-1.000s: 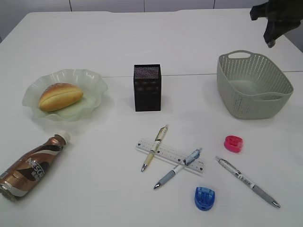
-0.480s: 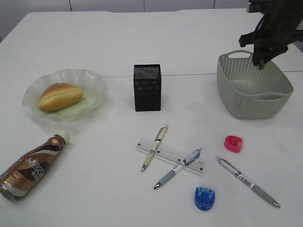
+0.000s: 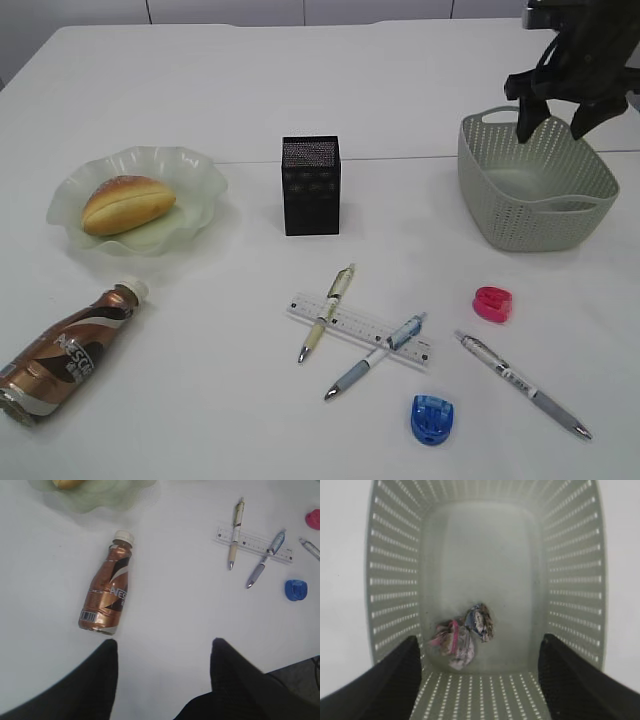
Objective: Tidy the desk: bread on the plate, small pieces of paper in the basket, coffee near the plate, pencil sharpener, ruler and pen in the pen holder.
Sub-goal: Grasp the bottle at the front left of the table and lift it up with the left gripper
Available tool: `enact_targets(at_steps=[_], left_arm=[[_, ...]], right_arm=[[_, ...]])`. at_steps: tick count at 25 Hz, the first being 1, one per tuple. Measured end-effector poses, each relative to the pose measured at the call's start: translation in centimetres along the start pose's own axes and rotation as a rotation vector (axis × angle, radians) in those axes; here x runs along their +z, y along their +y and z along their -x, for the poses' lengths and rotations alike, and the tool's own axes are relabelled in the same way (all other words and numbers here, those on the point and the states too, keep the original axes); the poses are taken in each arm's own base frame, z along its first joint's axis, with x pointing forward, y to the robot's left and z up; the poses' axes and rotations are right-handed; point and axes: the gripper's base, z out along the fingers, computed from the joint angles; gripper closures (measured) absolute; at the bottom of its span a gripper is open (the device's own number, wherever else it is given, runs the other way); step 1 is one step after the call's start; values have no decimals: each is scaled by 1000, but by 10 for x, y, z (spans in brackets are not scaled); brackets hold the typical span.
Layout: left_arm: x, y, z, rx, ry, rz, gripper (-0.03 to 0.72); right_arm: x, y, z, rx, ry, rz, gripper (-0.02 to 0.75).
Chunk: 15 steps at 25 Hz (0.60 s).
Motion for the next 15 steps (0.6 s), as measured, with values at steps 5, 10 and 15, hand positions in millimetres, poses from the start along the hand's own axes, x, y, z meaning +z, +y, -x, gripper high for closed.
enact_targets(at_steps=[5, 10, 15], left_arm=[[0, 0, 0, -1, 0, -2, 262], [0, -1, 0, -4, 2, -11, 262], [0, -3, 0, -10, 5, -31, 262]], right_arm=[[-42, 3, -2, 12, -41, 50, 167], [-127, 0, -10, 17, -203, 53, 167], [-220, -2, -37, 15, -383, 53, 167]])
